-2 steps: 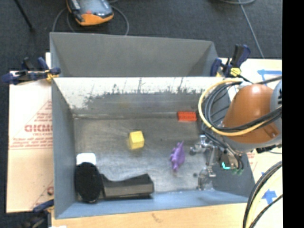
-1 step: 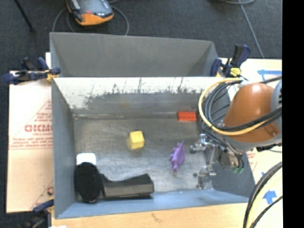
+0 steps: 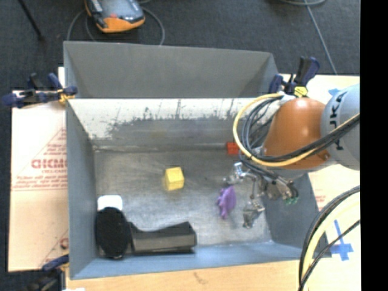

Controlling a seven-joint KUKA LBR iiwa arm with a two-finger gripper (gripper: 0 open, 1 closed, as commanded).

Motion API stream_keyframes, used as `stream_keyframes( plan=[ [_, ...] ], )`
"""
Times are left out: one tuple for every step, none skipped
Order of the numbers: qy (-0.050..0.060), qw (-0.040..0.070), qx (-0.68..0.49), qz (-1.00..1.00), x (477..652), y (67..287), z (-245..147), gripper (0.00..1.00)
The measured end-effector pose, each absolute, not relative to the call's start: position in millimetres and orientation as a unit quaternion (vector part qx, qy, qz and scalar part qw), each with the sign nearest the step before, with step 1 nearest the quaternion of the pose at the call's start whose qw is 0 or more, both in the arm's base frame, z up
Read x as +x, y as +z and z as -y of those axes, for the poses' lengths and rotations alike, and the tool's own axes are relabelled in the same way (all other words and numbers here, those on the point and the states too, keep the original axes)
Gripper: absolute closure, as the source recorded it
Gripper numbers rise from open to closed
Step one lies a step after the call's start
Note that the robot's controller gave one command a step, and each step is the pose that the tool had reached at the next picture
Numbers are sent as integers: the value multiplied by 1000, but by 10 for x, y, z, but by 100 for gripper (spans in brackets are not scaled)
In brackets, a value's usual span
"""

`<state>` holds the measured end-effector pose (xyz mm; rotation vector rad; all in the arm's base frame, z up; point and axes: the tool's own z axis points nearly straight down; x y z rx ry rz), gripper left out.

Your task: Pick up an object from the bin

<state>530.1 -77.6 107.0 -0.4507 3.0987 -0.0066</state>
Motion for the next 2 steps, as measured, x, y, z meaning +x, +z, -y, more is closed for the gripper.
stream_keyframes(
  plan=[
    [1, 1, -201, -980, 5451, 984, 789, 0],
    [-1, 3, -241, -971, 5548, 1021, 699, 0]
  ],
)
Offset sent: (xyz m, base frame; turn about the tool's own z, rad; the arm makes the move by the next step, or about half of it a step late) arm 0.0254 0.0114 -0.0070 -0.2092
